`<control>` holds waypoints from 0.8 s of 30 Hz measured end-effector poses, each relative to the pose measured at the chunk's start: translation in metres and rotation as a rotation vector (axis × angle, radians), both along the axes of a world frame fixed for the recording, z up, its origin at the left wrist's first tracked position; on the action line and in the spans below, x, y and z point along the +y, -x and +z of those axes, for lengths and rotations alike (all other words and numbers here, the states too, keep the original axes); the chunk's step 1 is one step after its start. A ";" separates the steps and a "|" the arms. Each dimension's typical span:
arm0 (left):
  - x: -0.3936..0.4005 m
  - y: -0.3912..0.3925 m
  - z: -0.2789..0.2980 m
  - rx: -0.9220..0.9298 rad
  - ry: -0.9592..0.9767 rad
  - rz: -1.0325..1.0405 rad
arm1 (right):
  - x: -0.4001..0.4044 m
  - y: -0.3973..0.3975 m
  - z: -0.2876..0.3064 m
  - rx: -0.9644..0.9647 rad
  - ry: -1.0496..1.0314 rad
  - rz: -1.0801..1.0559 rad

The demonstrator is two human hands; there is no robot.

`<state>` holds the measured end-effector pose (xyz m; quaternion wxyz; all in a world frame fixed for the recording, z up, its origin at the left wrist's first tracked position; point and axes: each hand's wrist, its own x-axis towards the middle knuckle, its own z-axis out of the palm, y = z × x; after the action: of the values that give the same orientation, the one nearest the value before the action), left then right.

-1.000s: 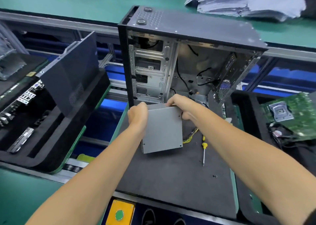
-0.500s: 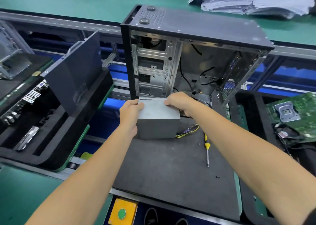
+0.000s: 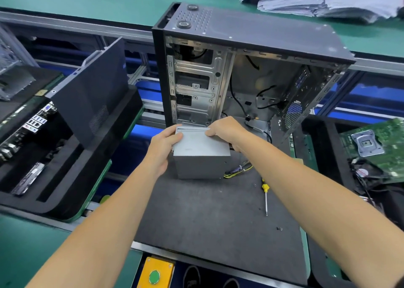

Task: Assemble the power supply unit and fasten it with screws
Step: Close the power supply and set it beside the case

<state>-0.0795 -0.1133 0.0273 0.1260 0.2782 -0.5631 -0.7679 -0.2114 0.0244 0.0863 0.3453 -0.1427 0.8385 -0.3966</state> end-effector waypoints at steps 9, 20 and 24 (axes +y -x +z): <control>-0.003 -0.001 -0.001 0.002 0.079 0.008 | -0.013 -0.038 -0.002 0.867 -0.401 0.791; -0.010 -0.002 0.000 -0.009 0.141 -0.033 | -0.023 -0.030 -0.007 0.928 -0.312 0.702; -0.016 -0.004 0.007 -0.058 0.224 -0.133 | -0.020 -0.032 -0.007 0.859 -0.312 0.735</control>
<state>-0.0756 -0.1294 0.0343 0.0885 0.2464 -0.6660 -0.6985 -0.1794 0.0041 0.0793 0.1061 -0.5196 0.8473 -0.0294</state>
